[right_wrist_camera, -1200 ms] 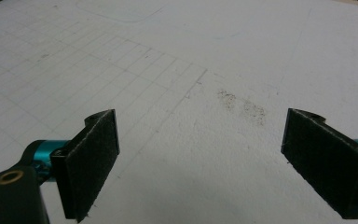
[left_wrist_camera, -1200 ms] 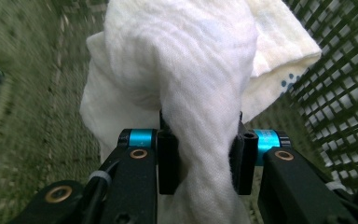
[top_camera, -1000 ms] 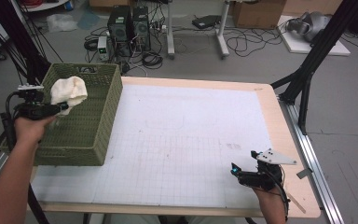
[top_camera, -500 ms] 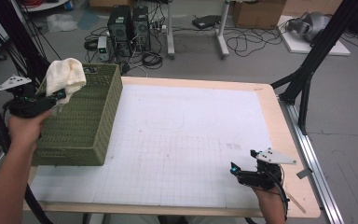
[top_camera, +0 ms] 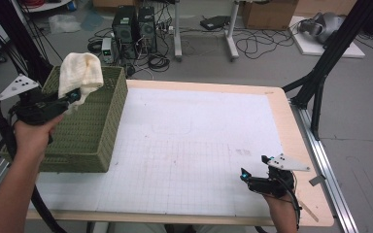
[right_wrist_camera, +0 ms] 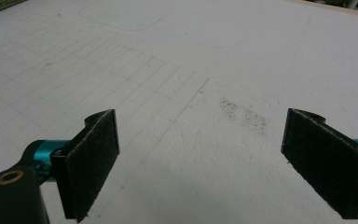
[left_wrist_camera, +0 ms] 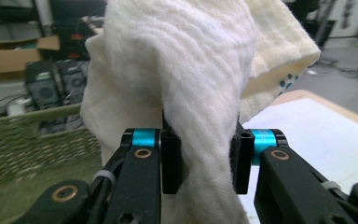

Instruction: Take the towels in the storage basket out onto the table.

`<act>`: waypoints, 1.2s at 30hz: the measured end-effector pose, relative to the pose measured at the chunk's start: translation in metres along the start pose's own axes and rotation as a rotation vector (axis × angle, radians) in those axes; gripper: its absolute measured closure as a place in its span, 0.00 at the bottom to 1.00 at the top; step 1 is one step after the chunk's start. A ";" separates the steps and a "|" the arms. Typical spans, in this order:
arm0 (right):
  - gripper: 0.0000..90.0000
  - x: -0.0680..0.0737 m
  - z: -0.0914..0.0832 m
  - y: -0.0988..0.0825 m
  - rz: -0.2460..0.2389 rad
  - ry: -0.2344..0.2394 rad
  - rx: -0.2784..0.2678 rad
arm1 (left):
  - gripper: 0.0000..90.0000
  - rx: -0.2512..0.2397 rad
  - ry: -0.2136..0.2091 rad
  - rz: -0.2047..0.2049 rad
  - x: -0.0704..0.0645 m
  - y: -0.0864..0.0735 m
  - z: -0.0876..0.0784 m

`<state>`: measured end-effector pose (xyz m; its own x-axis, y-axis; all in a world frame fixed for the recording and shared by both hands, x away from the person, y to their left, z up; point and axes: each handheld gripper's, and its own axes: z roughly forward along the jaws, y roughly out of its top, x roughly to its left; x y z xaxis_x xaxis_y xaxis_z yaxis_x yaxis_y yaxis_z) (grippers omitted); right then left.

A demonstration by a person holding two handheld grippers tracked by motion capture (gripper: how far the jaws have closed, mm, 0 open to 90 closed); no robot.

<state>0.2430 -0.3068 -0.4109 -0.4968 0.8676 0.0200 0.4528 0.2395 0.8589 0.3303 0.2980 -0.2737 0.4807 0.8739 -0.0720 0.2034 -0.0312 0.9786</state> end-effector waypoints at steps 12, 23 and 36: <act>0.12 0.001 0.001 0.000 0.001 0.006 0.004 | 0.80 0.006 -0.167 0.069 -0.052 0.002 0.022; 0.12 0.001 0.001 0.000 0.003 0.013 0.000 | 0.80 0.055 -0.327 0.108 -0.112 -0.015 0.055; 0.12 0.001 0.003 -0.001 -0.009 0.011 0.004 | 0.80 0.170 -0.421 0.117 -0.156 -0.053 0.093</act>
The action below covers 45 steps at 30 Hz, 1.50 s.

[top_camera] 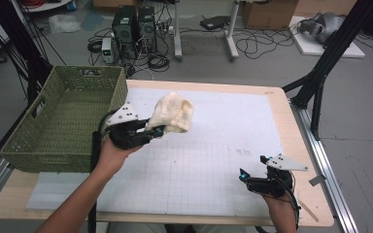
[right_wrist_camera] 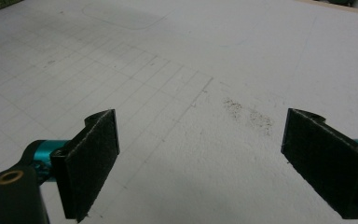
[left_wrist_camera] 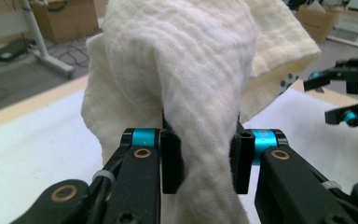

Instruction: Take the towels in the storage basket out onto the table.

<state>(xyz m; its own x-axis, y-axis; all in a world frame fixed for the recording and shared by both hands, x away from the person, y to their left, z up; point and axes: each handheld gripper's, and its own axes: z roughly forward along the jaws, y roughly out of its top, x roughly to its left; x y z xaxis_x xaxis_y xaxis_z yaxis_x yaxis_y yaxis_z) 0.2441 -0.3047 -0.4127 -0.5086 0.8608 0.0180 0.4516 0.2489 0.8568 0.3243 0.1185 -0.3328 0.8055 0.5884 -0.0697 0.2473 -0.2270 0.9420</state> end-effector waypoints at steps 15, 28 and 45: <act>0.12 0.001 0.001 0.000 -0.005 0.005 -0.001 | 0.78 0.199 -0.032 -0.037 -0.024 -0.060 0.069; 0.12 0.001 0.003 -0.001 -0.022 0.003 0.021 | 0.41 0.270 -0.034 -0.079 -0.030 -0.076 0.092; 0.12 0.004 0.008 0.001 -0.036 0.010 0.020 | 0.21 0.012 0.101 -0.097 -0.001 -0.089 0.006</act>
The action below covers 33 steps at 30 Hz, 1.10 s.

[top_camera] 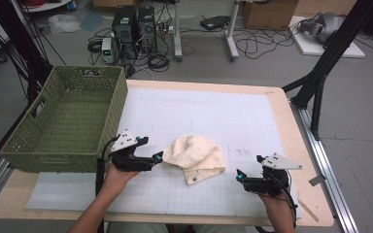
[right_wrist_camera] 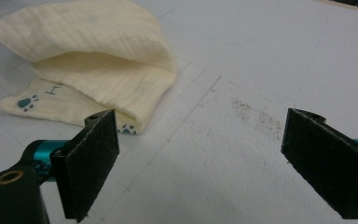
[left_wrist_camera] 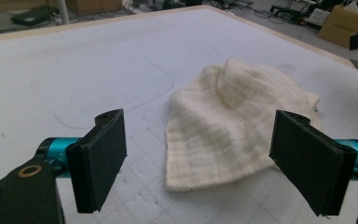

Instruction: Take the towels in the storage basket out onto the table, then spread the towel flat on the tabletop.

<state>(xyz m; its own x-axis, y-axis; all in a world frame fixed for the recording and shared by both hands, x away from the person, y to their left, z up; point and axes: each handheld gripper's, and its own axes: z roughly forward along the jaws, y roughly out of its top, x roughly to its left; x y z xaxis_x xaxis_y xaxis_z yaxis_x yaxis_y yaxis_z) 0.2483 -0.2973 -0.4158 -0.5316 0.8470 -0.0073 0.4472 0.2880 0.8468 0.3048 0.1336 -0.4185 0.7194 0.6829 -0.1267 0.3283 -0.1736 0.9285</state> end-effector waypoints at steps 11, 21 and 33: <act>0.12 0.002 0.000 0.001 -0.017 0.048 0.000 | 0.21 -0.018 0.006 0.012 0.006 -0.005 -0.008; 0.12 0.003 0.000 0.003 -0.017 0.032 -0.016 | 0.21 -0.005 0.004 0.025 0.004 -0.006 -0.009; 0.17 0.011 0.007 0.008 -0.070 0.087 -0.026 | 0.21 0.002 -0.022 0.012 0.007 -0.007 -0.007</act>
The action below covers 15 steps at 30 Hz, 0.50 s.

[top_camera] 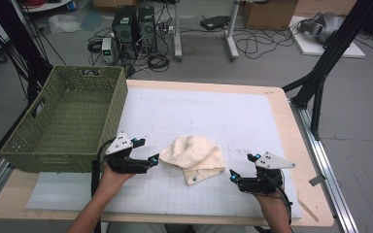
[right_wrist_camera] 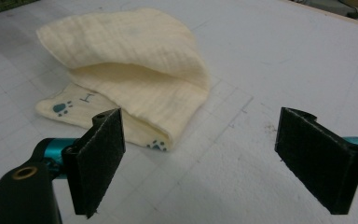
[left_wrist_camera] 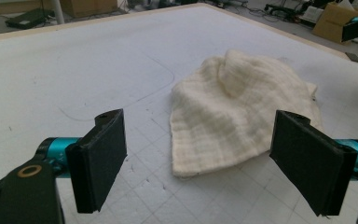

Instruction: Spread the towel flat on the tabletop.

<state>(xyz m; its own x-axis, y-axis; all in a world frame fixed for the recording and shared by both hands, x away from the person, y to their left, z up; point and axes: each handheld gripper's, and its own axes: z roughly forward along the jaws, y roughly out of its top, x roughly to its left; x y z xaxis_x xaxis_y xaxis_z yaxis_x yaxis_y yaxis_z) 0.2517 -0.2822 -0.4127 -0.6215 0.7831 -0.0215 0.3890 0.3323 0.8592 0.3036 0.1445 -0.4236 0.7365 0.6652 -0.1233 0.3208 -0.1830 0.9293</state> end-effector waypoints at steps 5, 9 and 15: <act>0.23 0.010 0.009 0.003 -0.039 0.062 0.012 | 0.21 -0.003 0.008 0.001 0.001 0.000 -0.001; 0.35 0.017 0.019 0.007 -0.081 0.103 0.018 | 0.21 0.002 0.013 -0.001 0.003 0.000 -0.002; 0.43 0.030 0.042 0.020 -0.099 0.184 0.027 | 0.22 0.006 0.012 0.007 0.004 -0.001 -0.001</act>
<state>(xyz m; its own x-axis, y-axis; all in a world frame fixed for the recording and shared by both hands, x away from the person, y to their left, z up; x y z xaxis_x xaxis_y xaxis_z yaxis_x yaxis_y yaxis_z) 0.2692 -0.2302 -0.4178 -0.7700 0.6379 -0.0091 0.3365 0.4181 0.8438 0.3053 0.1484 -0.4246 0.7316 0.6725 -0.1121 0.3192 -0.1927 0.9279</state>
